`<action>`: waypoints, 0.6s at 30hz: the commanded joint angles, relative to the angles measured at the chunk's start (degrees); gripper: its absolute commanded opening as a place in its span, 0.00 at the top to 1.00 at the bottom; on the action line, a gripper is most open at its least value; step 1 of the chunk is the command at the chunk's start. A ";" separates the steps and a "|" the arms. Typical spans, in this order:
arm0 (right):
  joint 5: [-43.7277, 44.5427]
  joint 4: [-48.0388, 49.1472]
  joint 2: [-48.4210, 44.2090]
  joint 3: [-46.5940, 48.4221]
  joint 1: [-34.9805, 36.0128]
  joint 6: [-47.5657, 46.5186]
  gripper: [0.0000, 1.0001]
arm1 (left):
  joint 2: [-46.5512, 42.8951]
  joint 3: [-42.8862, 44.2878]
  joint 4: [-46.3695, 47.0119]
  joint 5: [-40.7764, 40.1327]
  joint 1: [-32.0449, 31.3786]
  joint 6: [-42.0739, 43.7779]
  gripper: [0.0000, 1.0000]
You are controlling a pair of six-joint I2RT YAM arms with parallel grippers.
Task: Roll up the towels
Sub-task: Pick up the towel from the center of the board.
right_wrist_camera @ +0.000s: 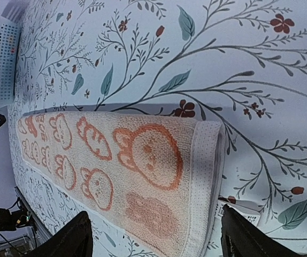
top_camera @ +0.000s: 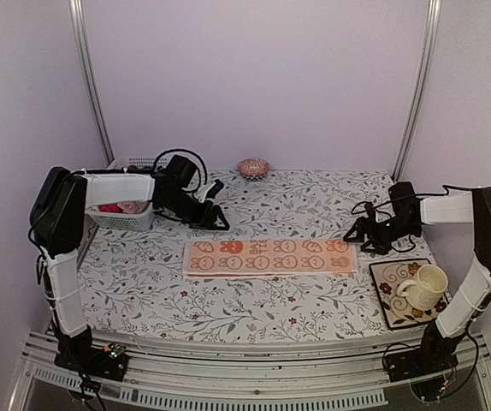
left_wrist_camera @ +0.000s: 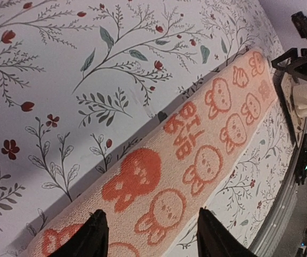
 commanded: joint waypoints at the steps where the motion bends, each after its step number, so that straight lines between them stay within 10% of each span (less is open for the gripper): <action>1: 1.11 -0.71 2.48 -0.30 -0.03 1.94 0.18 | -1.49 -2.93 2.00 2.48 0.07 -2.09 0.44; 18: 3.68 -4.75 8.26 1.47 2.01 0.24 0.28 | -5.11 -7.90 4.14 1.16 -0.47 -2.45 0.44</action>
